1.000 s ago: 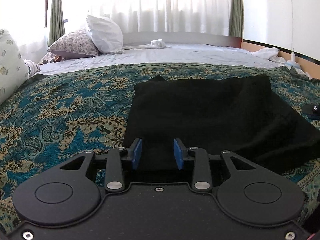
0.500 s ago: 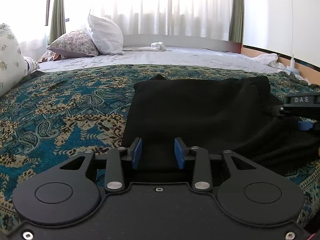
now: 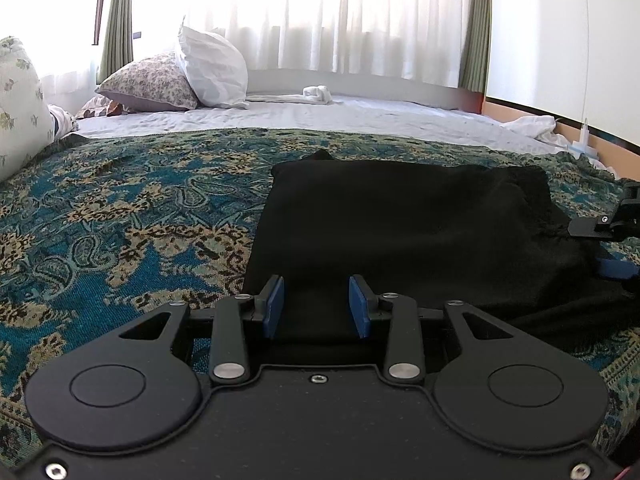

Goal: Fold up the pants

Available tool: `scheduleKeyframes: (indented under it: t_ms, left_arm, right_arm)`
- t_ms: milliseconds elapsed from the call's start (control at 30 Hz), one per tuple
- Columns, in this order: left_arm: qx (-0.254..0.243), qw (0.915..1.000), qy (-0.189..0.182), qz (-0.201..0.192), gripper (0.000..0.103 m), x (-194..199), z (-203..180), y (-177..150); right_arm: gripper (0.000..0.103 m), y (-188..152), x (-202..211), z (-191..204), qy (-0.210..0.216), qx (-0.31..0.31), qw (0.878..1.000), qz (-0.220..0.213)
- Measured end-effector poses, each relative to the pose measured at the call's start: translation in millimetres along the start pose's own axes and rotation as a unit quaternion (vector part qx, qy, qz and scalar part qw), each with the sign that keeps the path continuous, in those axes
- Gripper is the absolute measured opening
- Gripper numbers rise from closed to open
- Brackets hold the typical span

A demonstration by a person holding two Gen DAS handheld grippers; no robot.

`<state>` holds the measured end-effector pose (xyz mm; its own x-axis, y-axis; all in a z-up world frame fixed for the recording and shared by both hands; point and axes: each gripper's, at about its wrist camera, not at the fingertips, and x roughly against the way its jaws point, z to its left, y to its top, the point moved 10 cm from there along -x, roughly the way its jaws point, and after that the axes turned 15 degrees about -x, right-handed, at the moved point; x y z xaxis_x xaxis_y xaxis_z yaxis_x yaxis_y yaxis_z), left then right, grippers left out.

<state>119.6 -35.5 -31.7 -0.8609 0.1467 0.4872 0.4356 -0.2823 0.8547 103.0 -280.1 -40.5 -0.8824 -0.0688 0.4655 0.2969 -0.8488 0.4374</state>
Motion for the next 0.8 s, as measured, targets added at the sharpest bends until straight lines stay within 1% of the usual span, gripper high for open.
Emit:
scheduleKeyframes:
  t_ms: [100,167,200,233,300,400,467,500,533,567,600,700,800]
  left_arm:
    - [0.000,1.0000,0.000,0.000,0.034,-0.2,-0.1,0.0]
    - [0.000,1.0000,0.001,0.000,0.034,0.0,0.0,-0.2]
    - [0.000,1.0000,0.001,-0.001,0.034,0.3,0.2,-0.1]
    - [-0.001,1.0000,0.001,-0.001,0.034,0.1,0.3,0.0]
    - [-0.001,1.0000,0.001,-0.001,0.034,0.1,0.2,0.1]
    - [0.001,1.0000,0.000,-0.001,0.035,-0.3,-0.2,0.0]
    - [0.001,1.0000,-0.001,-0.003,0.035,-0.3,-0.7,-0.3]
    - [0.001,1.0000,0.000,-0.003,0.035,-0.1,-0.8,-0.3]
    - [0.000,1.0000,0.000,-0.004,0.035,0.1,-1.1,-0.3]
    - [0.000,1.0000,0.001,-0.005,0.035,0.1,-1.5,-0.3]
    - [-0.001,1.0000,0.001,-0.005,0.035,-0.1,-1.5,-0.3]
    - [0.001,1.0000,-0.002,-0.005,0.035,0.2,-1.9,0.2]
    - [-0.005,0.9999,-0.003,0.012,0.035,4.8,-5.4,5.7]
  right_arm:
    - [0.060,-10.6,4.6,1.1,-0.009,0.006,1.000,0.005]
    - [0.065,-21.5,6.4,4.1,-0.011,0.030,0.999,0.010]
    - [0.070,-24.2,5.4,6.2,-0.014,0.044,0.999,0.009]
    - [0.071,-26.2,2.3,9.7,-0.019,0.061,0.998,0.004]
    - [0.073,-22.9,-6.5,14.1,-0.027,0.067,0.997,-0.004]
    - [0.073,-8.1,-23.9,12.9,-0.038,0.047,0.998,-0.018]
    - [0.071,2.8,-35.8,11.2,-0.040,0.033,0.998,-0.028]
    - [0.068,5.5,-39.6,11.9,-0.045,0.035,0.998,-0.031]
    - [0.056,8.1,-43.1,13.7,-0.048,0.043,0.997,-0.035]
    - [0.054,8.5,-44.5,15.1,-0.051,0.051,0.997,-0.037]
    - [0.048,8.1,-44.5,16.2,-0.053,0.060,0.996,-0.039]
    - [0.037,6.2,-38.2,15.6,-0.049,0.077,0.995,-0.047]
    - [0.032,3.7,-18.6,18.3,-0.048,0.106,0.990,-0.074]
